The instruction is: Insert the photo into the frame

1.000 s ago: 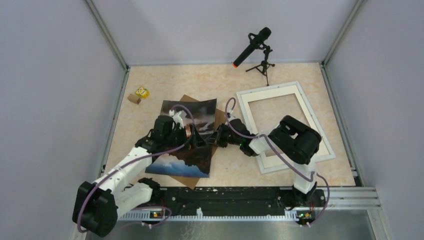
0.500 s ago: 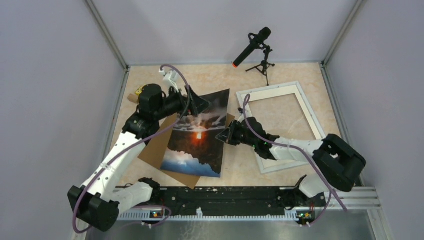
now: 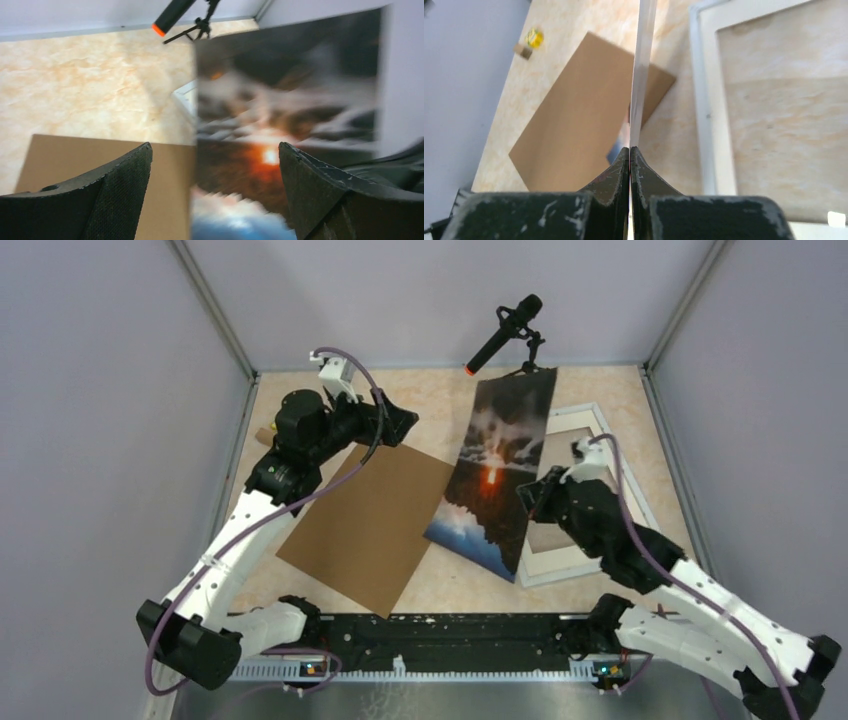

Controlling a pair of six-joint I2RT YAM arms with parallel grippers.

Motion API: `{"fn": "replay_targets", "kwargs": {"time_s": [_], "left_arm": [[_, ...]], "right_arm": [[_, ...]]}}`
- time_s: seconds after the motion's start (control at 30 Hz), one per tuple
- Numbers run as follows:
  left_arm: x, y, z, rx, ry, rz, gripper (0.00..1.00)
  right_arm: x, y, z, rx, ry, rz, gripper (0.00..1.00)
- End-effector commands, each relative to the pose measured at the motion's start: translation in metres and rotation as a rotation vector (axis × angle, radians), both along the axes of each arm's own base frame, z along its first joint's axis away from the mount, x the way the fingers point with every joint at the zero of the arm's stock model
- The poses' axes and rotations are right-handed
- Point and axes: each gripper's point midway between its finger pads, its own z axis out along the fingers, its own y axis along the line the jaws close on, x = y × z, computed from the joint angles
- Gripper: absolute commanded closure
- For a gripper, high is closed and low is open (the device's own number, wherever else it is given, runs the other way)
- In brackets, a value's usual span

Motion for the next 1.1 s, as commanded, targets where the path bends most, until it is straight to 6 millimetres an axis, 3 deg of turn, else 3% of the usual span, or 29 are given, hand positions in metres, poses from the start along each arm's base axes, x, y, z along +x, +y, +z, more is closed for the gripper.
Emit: {"fn": "replay_targets", "kwargs": {"time_s": [0.0,0.2,0.4,0.57,0.73,0.87,0.93,1.0,1.07], "left_arm": [[0.010,0.013,-0.019,0.101,-0.063,0.084,0.02],[0.000,-0.002,-0.028,0.093,-0.049,0.011,0.02],[-0.004,-0.003,-0.034,0.100,-0.047,0.012,0.02],[-0.005,-0.008,-0.039,0.086,-0.041,-0.009,0.02],[-0.008,-0.008,-0.035,0.084,-0.046,-0.014,0.02],[-0.009,-0.012,-0.040,0.099,-0.039,-0.017,0.02],[-0.010,-0.015,-0.041,0.093,-0.032,-0.034,0.02],[-0.013,-0.017,-0.040,0.087,-0.032,-0.050,0.02],[-0.014,-0.018,-0.039,0.090,-0.038,-0.047,0.02]], "right_arm": [[-0.016,-0.082,0.045,-0.148,-0.088,-0.192,1.00],[-0.047,-0.149,0.130,-0.135,-0.227,-0.298,1.00],[-0.080,-0.219,0.183,-0.218,-0.276,-0.415,1.00],[-0.088,-0.247,0.202,-0.333,-0.272,-0.483,1.00],[-0.065,-0.243,0.194,-0.652,-0.219,-0.513,1.00],[-0.033,-0.216,0.169,-0.961,-0.141,-0.469,1.00],[-0.013,-0.196,0.151,-1.096,-0.115,-0.410,1.00],[0.009,-0.173,0.120,-1.253,-0.080,-0.329,1.00],[0.029,-0.154,0.094,-1.291,-0.048,-0.265,1.00]]}}
